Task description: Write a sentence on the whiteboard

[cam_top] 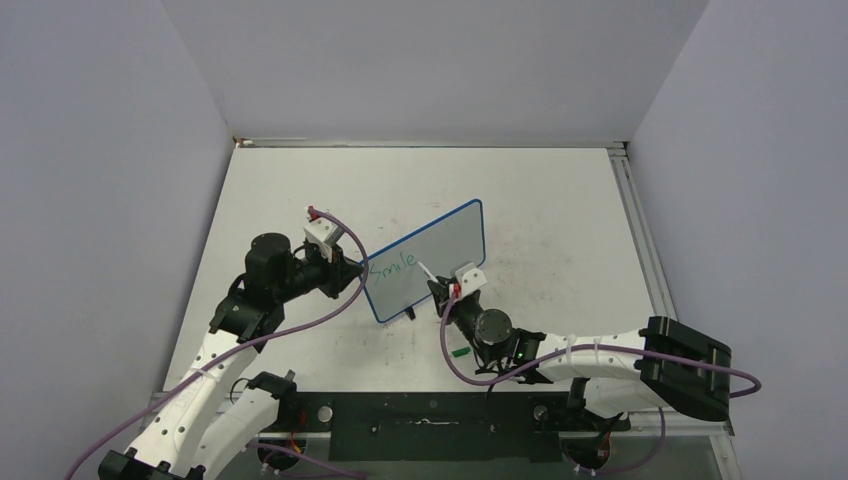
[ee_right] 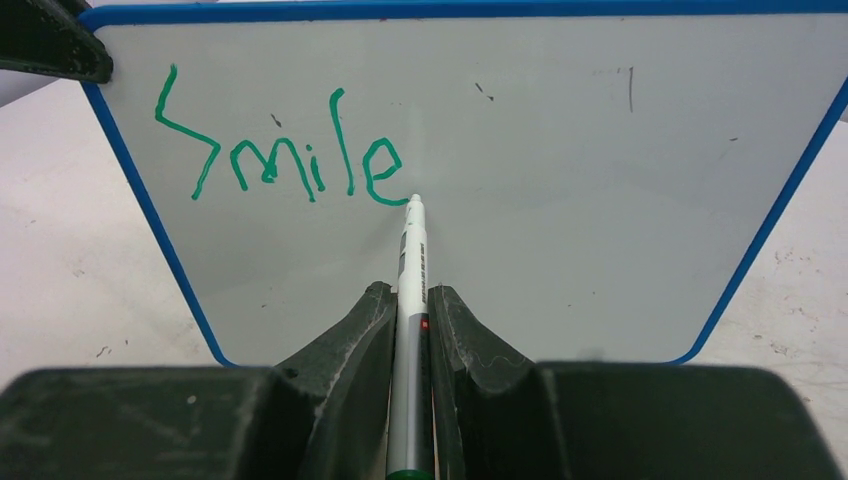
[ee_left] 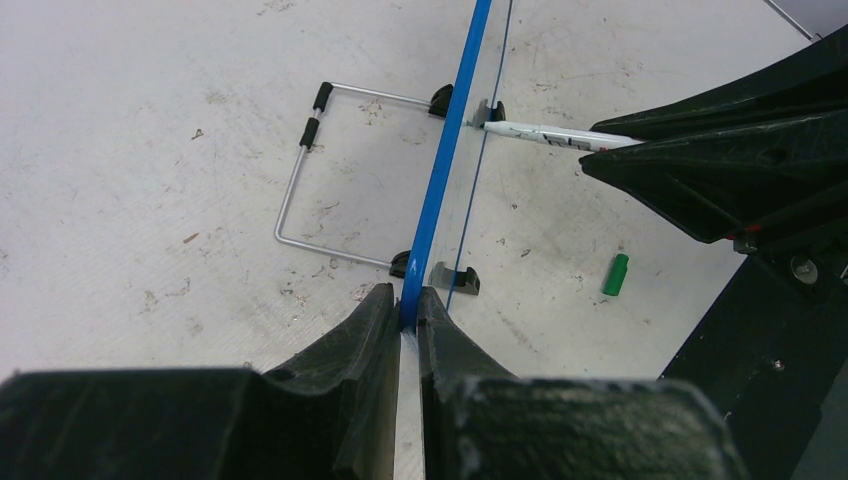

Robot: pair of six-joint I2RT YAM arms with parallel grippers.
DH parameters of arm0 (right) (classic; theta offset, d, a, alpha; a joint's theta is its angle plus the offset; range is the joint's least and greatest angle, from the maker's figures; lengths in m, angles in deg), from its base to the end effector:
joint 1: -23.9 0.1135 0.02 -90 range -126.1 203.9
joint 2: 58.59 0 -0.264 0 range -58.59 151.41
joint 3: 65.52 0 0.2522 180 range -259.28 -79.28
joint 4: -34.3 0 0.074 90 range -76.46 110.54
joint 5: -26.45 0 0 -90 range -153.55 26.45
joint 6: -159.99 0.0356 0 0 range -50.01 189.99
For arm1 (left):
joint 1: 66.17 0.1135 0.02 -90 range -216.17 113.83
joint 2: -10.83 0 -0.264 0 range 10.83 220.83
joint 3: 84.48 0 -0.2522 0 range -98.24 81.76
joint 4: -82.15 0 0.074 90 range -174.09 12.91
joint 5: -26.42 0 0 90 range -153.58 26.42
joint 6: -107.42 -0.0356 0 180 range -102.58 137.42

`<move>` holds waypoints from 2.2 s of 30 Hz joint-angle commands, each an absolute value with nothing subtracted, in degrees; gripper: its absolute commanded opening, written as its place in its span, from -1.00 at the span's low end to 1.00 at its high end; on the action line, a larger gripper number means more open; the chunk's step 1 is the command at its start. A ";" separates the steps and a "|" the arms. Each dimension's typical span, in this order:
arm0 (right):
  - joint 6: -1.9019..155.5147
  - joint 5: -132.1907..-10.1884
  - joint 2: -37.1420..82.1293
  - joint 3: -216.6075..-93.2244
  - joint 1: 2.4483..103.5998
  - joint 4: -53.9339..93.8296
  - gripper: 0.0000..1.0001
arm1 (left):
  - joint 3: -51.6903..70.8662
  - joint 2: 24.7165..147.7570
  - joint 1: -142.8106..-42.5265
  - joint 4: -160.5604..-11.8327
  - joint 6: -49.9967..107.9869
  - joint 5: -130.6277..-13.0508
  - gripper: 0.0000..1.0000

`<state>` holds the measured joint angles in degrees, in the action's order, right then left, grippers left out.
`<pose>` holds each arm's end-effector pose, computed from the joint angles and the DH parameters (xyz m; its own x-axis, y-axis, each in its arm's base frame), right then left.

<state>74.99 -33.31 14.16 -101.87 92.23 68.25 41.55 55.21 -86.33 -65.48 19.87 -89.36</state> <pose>0.1087 0.2251 0.2115 -0.0695 0.0290 -0.9972 -0.6133 0.7871 0.0656 0.1615 -0.0758 0.2991 -0.3925 0.1031 -0.9140 0.6706 0.7122 -0.2077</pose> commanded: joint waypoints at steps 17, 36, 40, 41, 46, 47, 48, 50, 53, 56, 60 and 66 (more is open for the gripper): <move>73.33 -31.89 12.37 -102.33 91.54 70.76 -0.89 | 41.33 55.39 -86.56 -64.05 20.14 -90.47 -1.00; 75.22 -31.97 13.67 -101.22 91.62 69.17 -0.89 | 41.33 55.22 -86.56 -64.05 20.14 -90.39 -1.00; 74.81 -31.63 11.35 -100.95 92.41 68.14 -0.89 | 41.33 55.19 -86.58 -64.05 20.14 -90.39 -1.00; 74.60 -31.55 10.57 -100.91 92.63 67.80 -0.89 | 41.33 55.21 -86.61 -64.10 20.14 -90.38 -1.00; 74.03 -30.95 7.48 -100.94 92.89 65.95 -0.89 | 41.33 55.12 -86.57 -63.97 20.14 -90.30 -1.00; 73.88 -31.01 7.36 -101.14 92.89 65.82 -0.89 | 41.34 55.08 -86.61 -64.02 20.14 -90.37 -1.00; 73.75 -31.17 7.38 -101.22 92.89 65.85 -0.89 | 41.33 55.08 -86.57 -64.00 20.14 -90.43 -1.00; 73.45 -31.25 7.84 -101.52 92.89 66.40 -0.89 | 41.36 55.13 -86.56 -63.97 20.14 -90.44 -1.00; 73.33 -31.17 8.75 -102.09 92.72 66.95 -0.89 | 41.34 55.13 -86.56 -64.00 20.14 -90.46 -1.00; 73.28 -31.89 8.39 -102.39 92.32 67.12 -0.89 | 41.33 55.16 -86.56 -64.03 20.14 -90.41 -1.00; 73.68 -33.93 6.41 -101.88 91.08 66.54 -0.89 | 41.33 55.12 -86.56 -64.06 20.14 -90.47 -1.00; 74.09 -40.97 2.52 -100.66 87.51 63.66 -0.89 | 41.24 55.34 -86.56 -64.06 20.07 -90.47 -1.00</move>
